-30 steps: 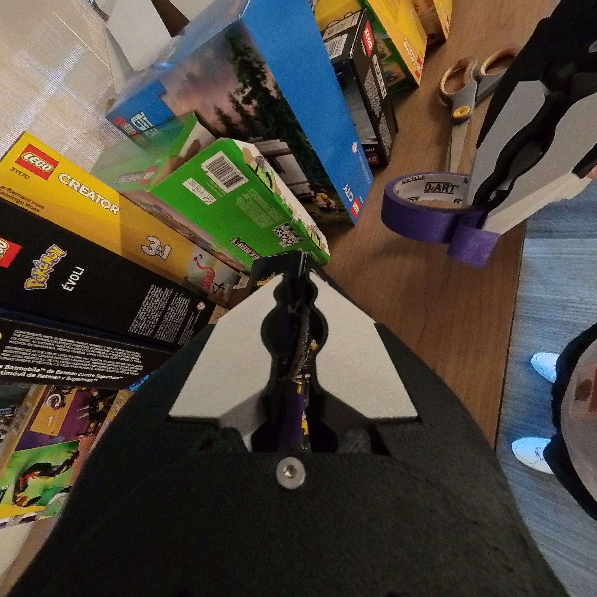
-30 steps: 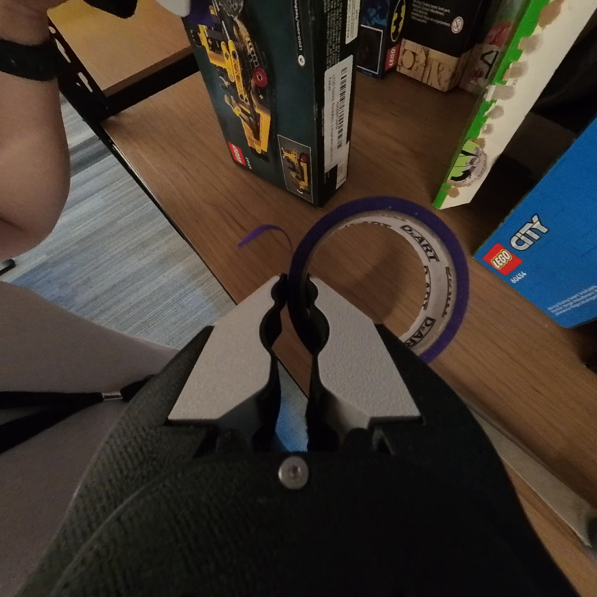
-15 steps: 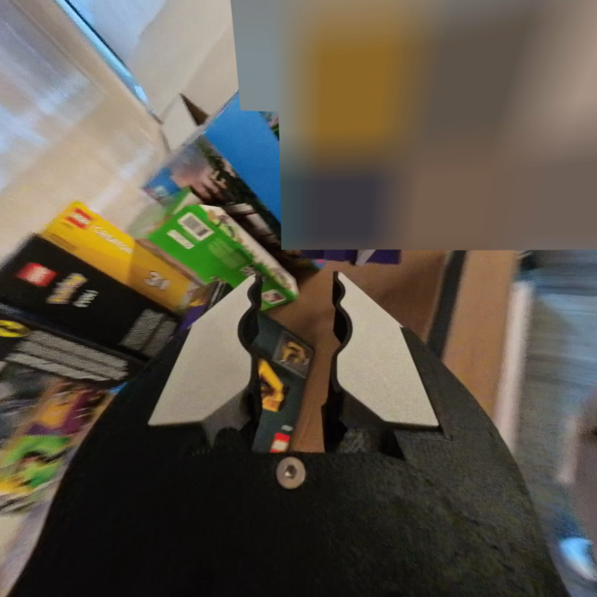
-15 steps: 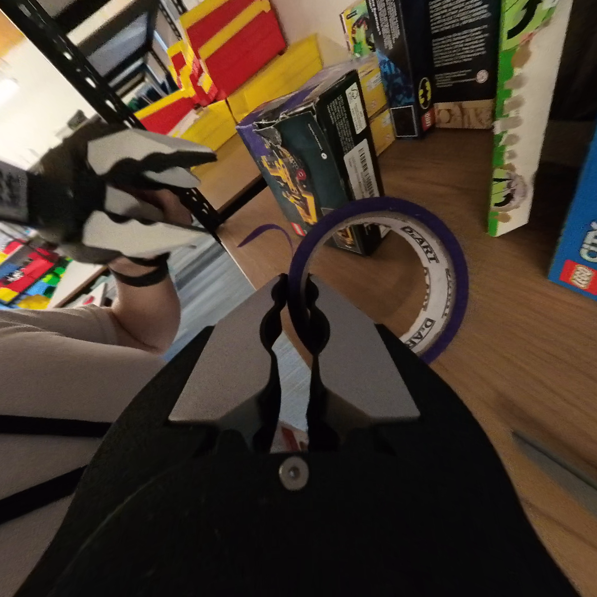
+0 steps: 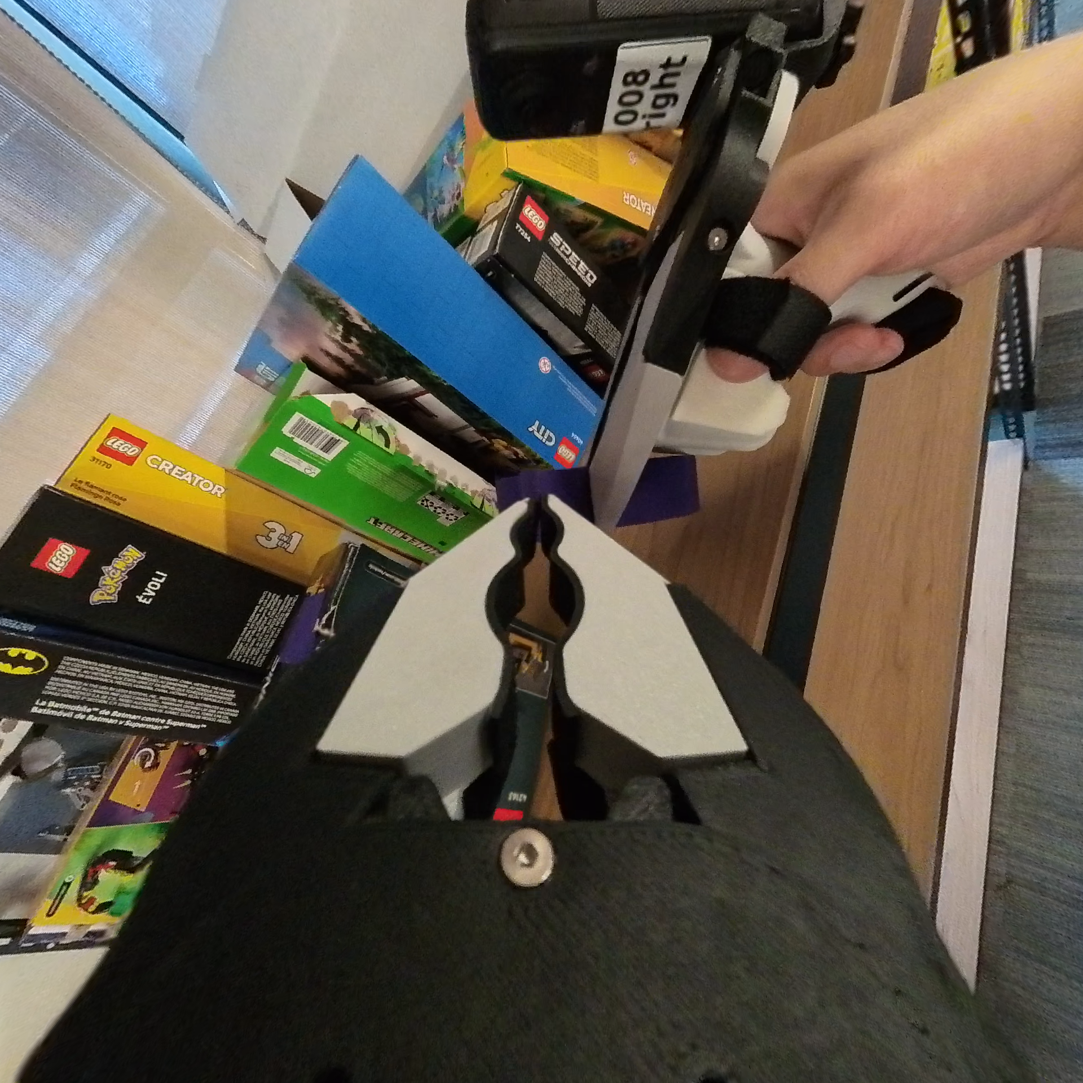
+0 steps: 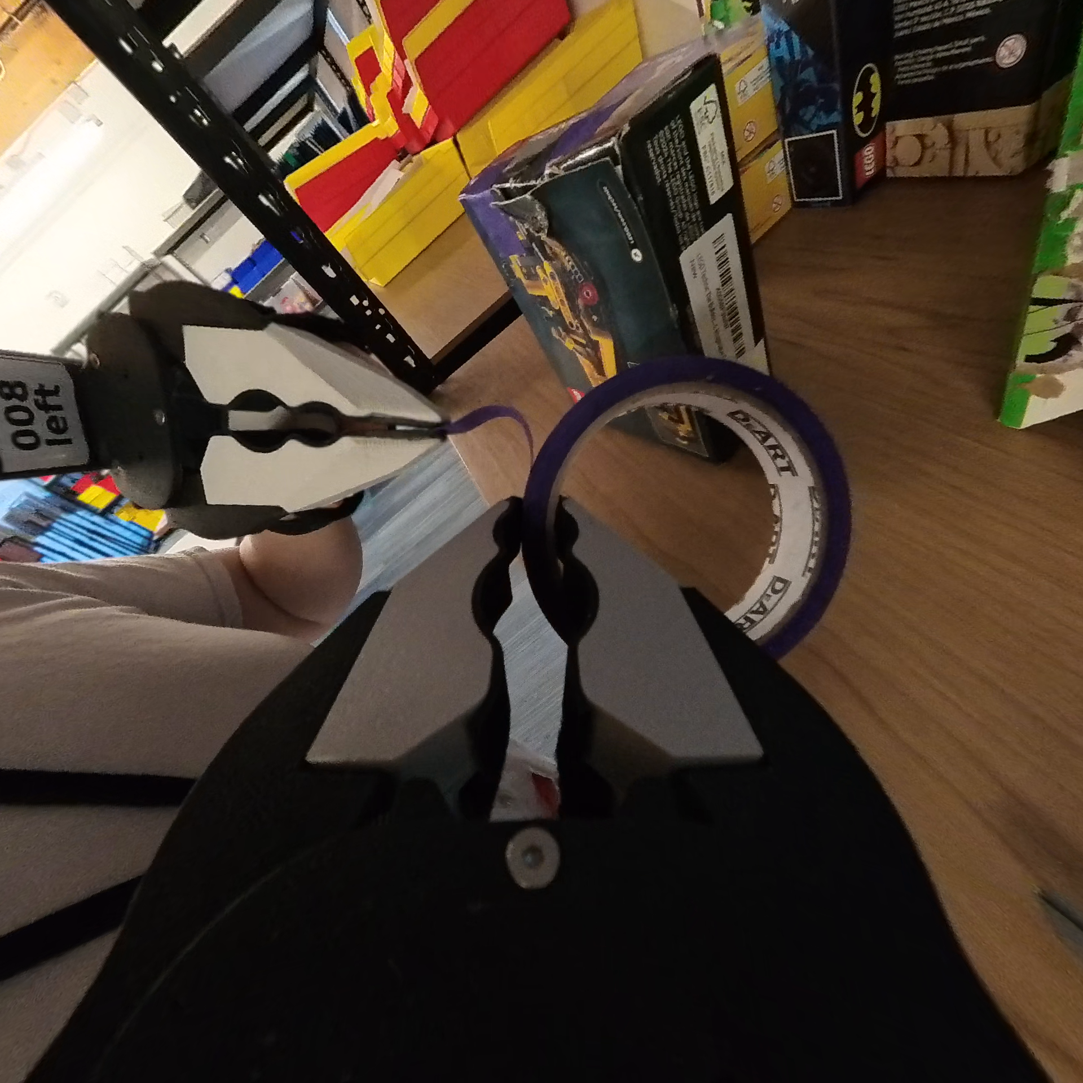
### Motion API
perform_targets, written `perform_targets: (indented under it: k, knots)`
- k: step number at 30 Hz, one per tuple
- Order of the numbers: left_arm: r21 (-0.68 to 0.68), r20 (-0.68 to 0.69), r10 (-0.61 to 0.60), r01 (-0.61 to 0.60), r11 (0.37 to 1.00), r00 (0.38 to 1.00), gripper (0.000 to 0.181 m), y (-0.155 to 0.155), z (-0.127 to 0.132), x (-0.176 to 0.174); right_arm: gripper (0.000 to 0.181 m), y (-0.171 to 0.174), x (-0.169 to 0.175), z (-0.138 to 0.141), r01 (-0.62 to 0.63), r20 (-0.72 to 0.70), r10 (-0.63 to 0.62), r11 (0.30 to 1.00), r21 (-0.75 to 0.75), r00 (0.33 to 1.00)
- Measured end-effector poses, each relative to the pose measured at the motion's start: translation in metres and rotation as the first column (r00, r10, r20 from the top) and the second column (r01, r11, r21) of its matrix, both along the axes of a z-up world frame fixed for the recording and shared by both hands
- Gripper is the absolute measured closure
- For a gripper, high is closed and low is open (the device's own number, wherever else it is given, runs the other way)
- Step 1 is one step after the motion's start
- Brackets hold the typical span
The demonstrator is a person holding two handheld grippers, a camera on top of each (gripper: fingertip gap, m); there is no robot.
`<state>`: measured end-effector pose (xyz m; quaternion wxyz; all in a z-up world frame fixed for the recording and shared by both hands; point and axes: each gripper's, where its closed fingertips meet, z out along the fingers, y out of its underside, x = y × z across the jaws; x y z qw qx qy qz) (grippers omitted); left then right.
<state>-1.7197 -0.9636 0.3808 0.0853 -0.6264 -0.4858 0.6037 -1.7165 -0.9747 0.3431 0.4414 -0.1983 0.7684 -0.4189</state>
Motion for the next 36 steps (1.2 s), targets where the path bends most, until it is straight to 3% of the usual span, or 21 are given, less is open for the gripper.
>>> perform_targets:
  k: [8,15,21,27,30,33,36]
  knots:
    - [0.104,0.132,0.022,-0.036,0.994,0.991,0.181,-0.016,0.004,0.020,0.173,0.005,0.015,0.000,-0.094,0.020,0.094,0.995,0.026,0.995]
    - [0.435,0.222,-0.078,-0.027,0.900,0.972,0.181,-0.028,0.025,0.034,0.171,0.010,0.040,0.026,-0.241,0.219,0.219,0.967,0.081,0.951]
    - [0.417,0.321,-0.032,-0.111,0.902,0.947,0.181,-0.055,0.022,0.034,0.170,-0.004,0.042,0.034,-0.278,0.370,0.185,0.936,0.215,0.910]
    - [0.405,0.330,-0.050,-0.093,0.910,0.943,0.181,-0.047,0.023,0.032,0.169,0.003,0.043,0.020,-0.276,0.353,0.182,0.932,0.235,0.918]
    - [0.397,0.341,-0.072,-0.074,0.915,0.937,0.181,-0.041,0.023,0.026,0.156,0.011,0.041,0.014,-0.280,0.355,0.193,0.936,0.213,0.915]
    - [0.382,0.393,-0.099,-0.064,0.922,0.914,0.181,-0.035,0.015,0.019,0.155,0.014,0.029,-0.001,-0.214,0.248,0.168,0.962,0.168,0.954]
    - [0.370,0.430,-0.128,-0.045,0.928,0.894,0.181,-0.028,0.008,0.011,0.155,0.009,0.009,-0.006,-0.104,0.124,0.101,0.994,0.024,0.987]
